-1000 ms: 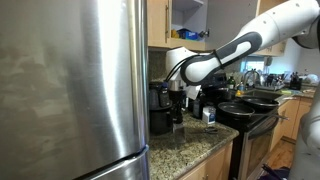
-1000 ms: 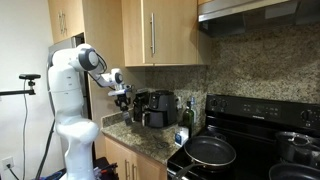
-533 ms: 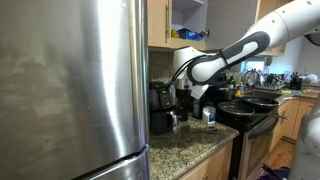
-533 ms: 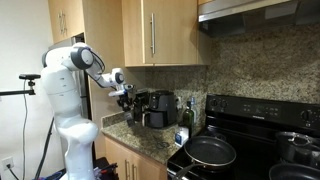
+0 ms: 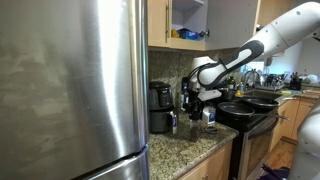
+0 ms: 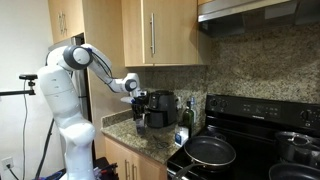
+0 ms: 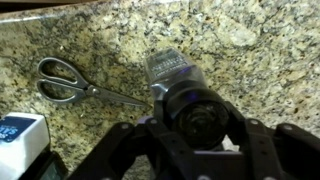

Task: Move the object from the left to the right

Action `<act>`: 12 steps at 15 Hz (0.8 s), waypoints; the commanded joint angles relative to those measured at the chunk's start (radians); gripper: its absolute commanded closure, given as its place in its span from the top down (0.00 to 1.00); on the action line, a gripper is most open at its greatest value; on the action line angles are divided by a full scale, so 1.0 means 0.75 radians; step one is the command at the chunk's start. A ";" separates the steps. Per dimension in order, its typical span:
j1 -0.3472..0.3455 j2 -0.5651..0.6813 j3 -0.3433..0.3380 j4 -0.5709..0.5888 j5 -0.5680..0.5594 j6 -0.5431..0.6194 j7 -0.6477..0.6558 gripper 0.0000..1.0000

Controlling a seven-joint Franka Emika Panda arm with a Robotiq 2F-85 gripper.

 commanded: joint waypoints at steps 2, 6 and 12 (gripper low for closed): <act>-0.026 -0.003 0.015 -0.013 0.005 0.006 -0.004 0.58; -0.072 0.038 0.002 -0.032 -0.005 0.042 0.113 0.33; -0.129 0.117 -0.081 -0.127 0.219 0.238 0.192 0.33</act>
